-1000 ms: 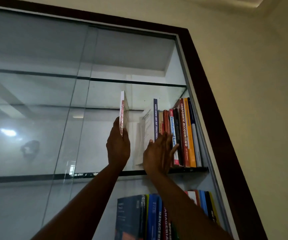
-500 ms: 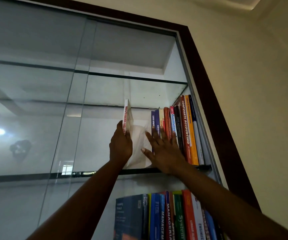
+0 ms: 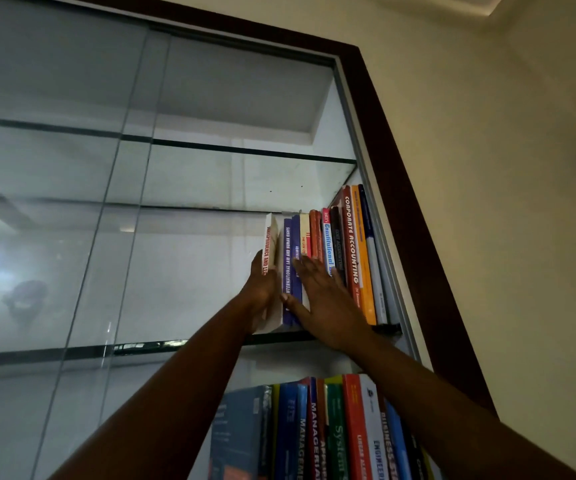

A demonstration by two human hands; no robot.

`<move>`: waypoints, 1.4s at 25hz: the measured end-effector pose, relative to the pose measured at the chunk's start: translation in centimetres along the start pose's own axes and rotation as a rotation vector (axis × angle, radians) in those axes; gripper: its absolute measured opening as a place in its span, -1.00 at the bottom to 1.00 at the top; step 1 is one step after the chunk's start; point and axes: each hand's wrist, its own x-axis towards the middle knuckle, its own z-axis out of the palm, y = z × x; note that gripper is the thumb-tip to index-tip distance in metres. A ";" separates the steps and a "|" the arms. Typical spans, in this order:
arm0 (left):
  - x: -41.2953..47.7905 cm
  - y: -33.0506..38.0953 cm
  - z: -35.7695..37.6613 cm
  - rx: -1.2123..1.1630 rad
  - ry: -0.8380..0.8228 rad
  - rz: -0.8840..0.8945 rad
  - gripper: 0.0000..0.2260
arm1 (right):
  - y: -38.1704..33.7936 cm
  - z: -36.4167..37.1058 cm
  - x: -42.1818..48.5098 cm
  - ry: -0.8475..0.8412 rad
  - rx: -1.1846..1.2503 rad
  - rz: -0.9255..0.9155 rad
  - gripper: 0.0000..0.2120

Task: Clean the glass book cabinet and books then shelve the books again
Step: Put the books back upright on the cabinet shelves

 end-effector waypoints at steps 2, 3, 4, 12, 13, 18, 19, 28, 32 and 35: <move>-0.3 0.5 -0.1 0.040 -0.062 -0.102 -0.55 | -0.2 0.6 -0.7 0.044 -0.037 0.076 -0.33; -0.5 0.7 -0.1 0.090 -0.082 -0.122 -0.55 | -0.3 0.7 -0.7 0.033 -0.060 0.095 -0.34; -0.7 0.8 -0.2 0.133 -0.096 -0.115 -0.56 | -0.4 0.7 -0.6 0.011 -0.069 0.104 -0.37; -1.3 1.4 -4.4 0.147 -0.182 -0.346 -0.44 | 0.1 -2.5 2.1 0.238 0.075 0.064 -0.68; -1.1 1.1 -5.2 0.147 -0.178 -0.367 -0.43 | 0.4 -3.3 3.6 0.248 0.197 0.064 -0.71; -1.0 0.1 -5.6 0.119 -0.166 -0.338 -0.46 | 1.7 -5.2 11.6 -0.004 0.056 0.070 -0.59; -0.9 0.1 -5.5 0.134 -0.168 -0.329 -0.44 | 2.0 -5.3 12.8 -0.056 -0.056 0.066 -0.53; -1.0 0.7 -5.7 0.003 -0.195 -0.355 -0.38 | -0.9 -5.4 16.4 -0.162 -0.293 0.030 -0.66; -1.3 1.2 -5.8 -0.084 -0.179 -0.335 -0.34 | -2.8 -5.6 15.8 0.024 0.356 0.155 -0.64; -1.6 1.6 -5.8 -0.144 -0.166 -0.311 -0.31 | -4.9 -4.4 14.7 0.096 0.511 0.336 -0.48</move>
